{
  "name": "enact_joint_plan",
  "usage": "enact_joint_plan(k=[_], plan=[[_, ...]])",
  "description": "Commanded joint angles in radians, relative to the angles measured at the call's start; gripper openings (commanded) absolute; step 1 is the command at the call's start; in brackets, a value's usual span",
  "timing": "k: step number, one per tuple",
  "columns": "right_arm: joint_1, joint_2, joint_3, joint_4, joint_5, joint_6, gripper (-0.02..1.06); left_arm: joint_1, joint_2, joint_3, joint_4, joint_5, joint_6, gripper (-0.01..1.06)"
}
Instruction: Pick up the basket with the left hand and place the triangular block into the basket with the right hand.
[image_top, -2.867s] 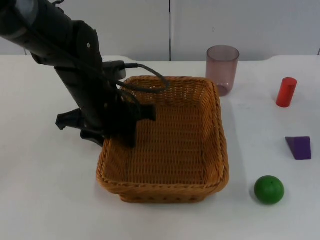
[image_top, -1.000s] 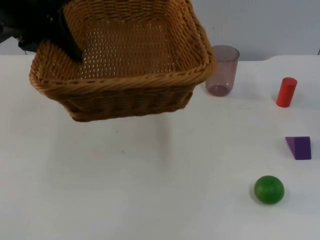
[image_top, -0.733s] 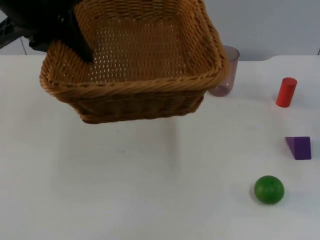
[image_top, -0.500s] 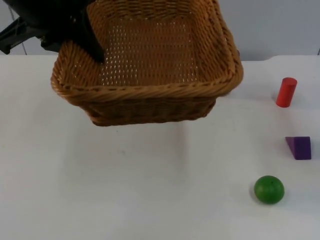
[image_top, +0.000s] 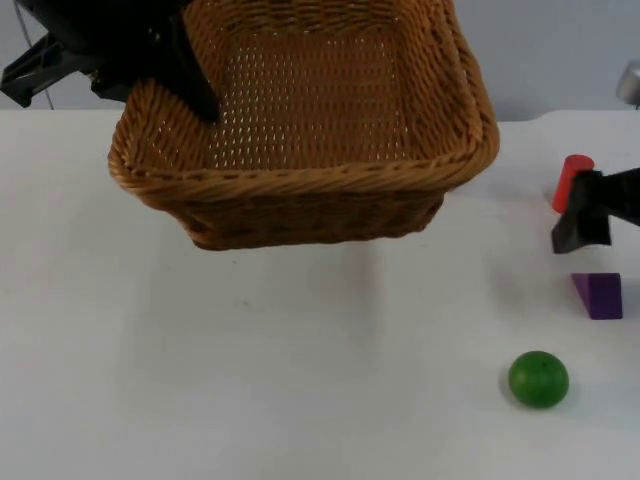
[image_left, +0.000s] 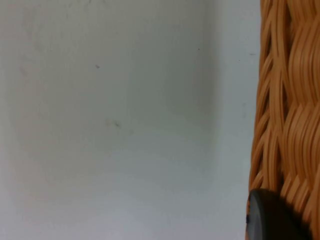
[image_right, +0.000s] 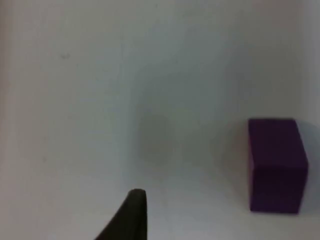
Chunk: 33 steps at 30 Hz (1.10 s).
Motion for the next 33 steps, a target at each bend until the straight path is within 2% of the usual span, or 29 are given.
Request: enact_joint_plan(k=[1,8,10,12,13,14,16,23,26,33], plan=[[0.005,0.053,-0.055,0.0,-0.006,-0.001,1.05,-0.006,-0.015,-0.003,-0.04,-0.02,0.003,0.0],[0.005,0.176,-0.193,0.0,0.1,0.011,1.05,-0.006,-0.015,-0.003,-0.04,-0.02,0.003,0.0],[0.005,0.21,-0.231,-0.009,0.139,0.07,1.04,-0.006,-0.013,-0.003,-0.038,-0.02,0.003,0.0],[0.005,0.229,-0.25,-0.077,0.166,0.153,1.01,-0.006,-0.011,-0.003,-0.038,-0.022,0.003,0.0],[0.005,0.229,-0.25,-0.077,0.166,0.153,1.01,-0.006,-0.011,-0.003,-0.038,-0.022,0.003,0.0],[0.005,0.233,-0.252,-0.127,0.176,0.204,1.0,-0.006,-0.009,-0.003,-0.037,-0.024,0.003,0.0],[0.005,0.233,-0.252,-0.158,0.181,0.228,0.99,-0.006,-0.007,-0.003,-0.034,-0.031,0.003,0.0],[0.005,0.252,-0.252,-0.158,0.216,0.207,0.99,-0.006,-0.007,-0.003,-0.034,-0.048,0.003,0.0],[0.005,0.274,-0.252,-0.156,0.241,0.161,0.99,-0.006,-0.007,-0.003,-0.034,-0.047,0.003,0.0],[0.007,0.277,-0.252,-0.152,0.239,0.145,0.98,-0.006,-0.007,-0.003,-0.034,-0.041,0.003,0.0]])
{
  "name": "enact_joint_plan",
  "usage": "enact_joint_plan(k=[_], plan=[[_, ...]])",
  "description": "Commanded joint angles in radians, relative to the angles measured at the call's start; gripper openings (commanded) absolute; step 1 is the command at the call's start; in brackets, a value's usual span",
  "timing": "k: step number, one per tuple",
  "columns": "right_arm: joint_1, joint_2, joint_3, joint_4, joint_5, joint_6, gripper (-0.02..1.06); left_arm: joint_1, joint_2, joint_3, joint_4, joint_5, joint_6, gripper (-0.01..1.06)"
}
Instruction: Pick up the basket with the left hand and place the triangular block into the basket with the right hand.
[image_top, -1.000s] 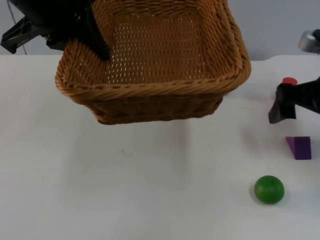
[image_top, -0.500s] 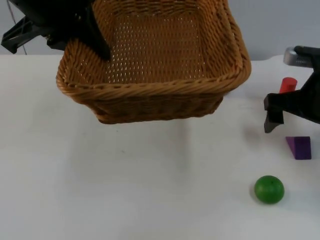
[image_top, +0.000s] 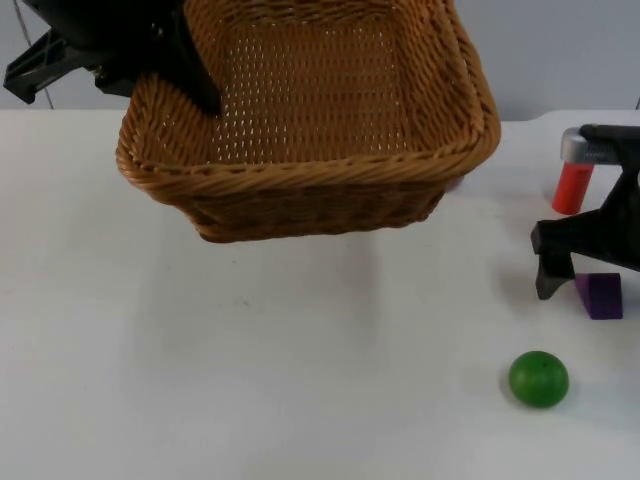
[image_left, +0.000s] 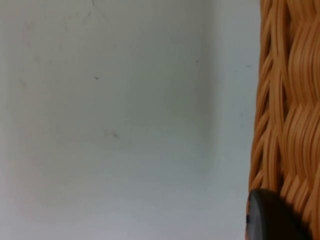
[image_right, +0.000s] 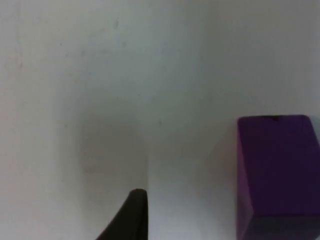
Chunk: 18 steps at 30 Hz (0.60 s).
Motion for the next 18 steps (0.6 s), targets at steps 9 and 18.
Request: enact_joint_plan(k=[9,18], plan=[[0.007,0.006,-0.003,-0.004,0.023,-0.034,0.55,-0.006,-0.007,-0.003,-0.029,-0.011,0.001,0.0],[0.005,0.007,-0.003,-0.036,0.066,-0.034,0.0,-0.006,-0.007,-0.003,-0.029,-0.009,0.002,0.0]])
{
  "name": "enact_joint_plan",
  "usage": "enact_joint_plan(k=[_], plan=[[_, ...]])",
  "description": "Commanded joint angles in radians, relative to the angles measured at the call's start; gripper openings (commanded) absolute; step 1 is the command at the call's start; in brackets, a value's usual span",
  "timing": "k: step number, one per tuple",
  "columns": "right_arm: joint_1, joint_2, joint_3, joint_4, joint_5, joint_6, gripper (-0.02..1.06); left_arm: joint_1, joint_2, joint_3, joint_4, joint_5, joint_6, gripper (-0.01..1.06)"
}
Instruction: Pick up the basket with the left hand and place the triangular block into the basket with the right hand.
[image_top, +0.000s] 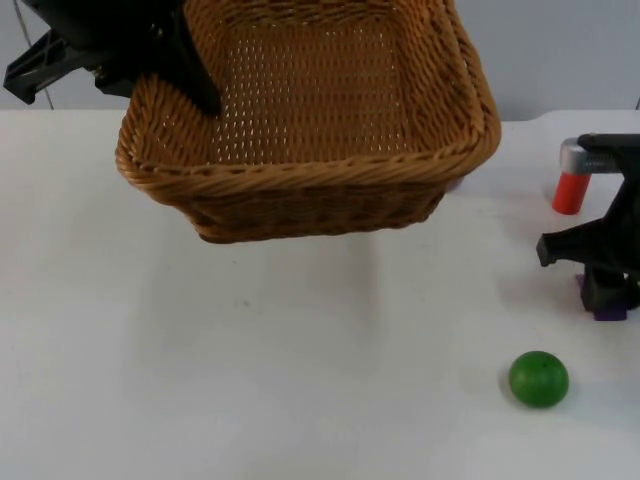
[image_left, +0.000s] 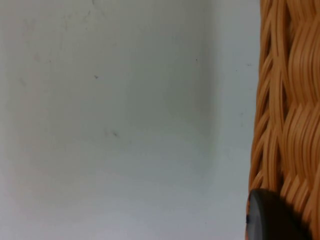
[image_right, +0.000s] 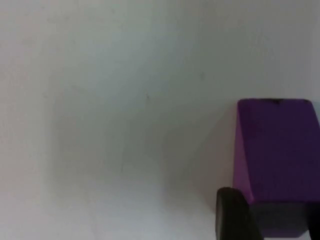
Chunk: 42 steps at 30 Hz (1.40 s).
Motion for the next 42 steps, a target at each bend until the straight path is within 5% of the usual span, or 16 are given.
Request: enact_joint_plan(k=[1,9,20,27,32,42], plan=[[0.005,-0.003,-0.003,-0.018,0.027,-0.006,0.0,-0.006,-0.007,-0.003,-0.029,-0.009,0.002,0.0],[0.005,-0.155,0.031,-0.087,0.077,-0.006,0.0,-0.006,-0.007,-0.003,-0.029,0.011,0.002,0.0],[0.005,-0.671,0.228,-0.085,0.13,-0.035,0.0,-0.027,0.026,-0.001,-0.019,0.057,0.002,0.0],[0.005,-0.964,0.2,0.074,0.274,-0.171,0.0,-0.145,0.075,-0.001,-0.016,0.032,0.002,0.0],[0.028,-0.995,0.087,0.229,0.351,-0.299,0.0,-0.206,0.095,-0.001,-0.042,-0.001,-0.002,0.0],[0.275,-0.785,-0.1,0.22,0.324,-0.298,0.0,-0.235,0.097,-0.001,-0.065,-0.04,-0.02,0.0]])
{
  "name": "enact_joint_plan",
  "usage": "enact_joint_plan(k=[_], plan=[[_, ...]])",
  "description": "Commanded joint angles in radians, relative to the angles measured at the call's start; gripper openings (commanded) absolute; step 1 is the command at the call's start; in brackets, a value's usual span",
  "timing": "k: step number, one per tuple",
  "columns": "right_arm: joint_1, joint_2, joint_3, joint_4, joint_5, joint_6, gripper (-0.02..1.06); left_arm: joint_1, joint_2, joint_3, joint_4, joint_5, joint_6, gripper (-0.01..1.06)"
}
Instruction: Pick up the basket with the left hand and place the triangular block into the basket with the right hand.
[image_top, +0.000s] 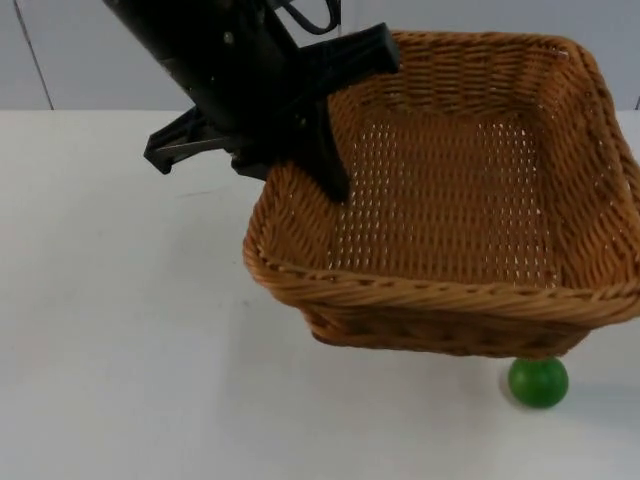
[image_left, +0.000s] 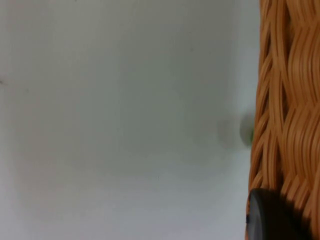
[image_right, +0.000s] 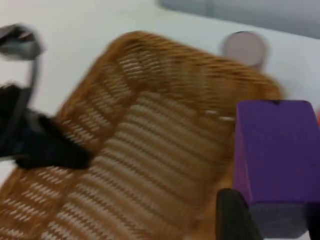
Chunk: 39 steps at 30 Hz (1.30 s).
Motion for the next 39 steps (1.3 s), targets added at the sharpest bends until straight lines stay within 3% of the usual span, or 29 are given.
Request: enact_joint_plan(k=[1,5,13,31,33,35,36,39], plan=[[0.044,0.051,-0.018,-0.007,-0.013,-0.009,0.0,-0.006,-0.007,-0.002,-0.033,-0.016,-0.009,0.0],[0.123,0.215,-0.03,-0.024,-0.086,-0.009,0.0,-0.006,-0.007,-0.002,-0.044,-0.018,-0.009,0.0],[0.123,0.32,-0.03,-0.022,-0.124,-0.012,0.0,-0.006,-0.007,-0.002,-0.05,-0.022,-0.009,0.0],[0.123,0.41,-0.03,-0.025,-0.087,-0.072,0.03,-0.006,-0.007,-0.002,-0.057,-0.049,-0.009,0.0],[0.123,0.41,-0.03,-0.025,-0.098,-0.072,0.15,-0.006,-0.007,-0.002,-0.057,-0.049,-0.009,0.0],[0.123,0.41,-0.03,-0.023,-0.104,-0.074,0.34,-0.006,-0.007,-0.002,-0.057,-0.047,-0.009,0.0],[0.123,0.41,-0.03,-0.023,-0.104,-0.074,0.34,-0.006,-0.007,-0.002,-0.057,-0.047,-0.009,0.0],[0.123,0.41,-0.03,-0.021,-0.109,-0.104,0.83,-0.006,-0.007,-0.002,-0.057,-0.047,-0.009,0.0]])
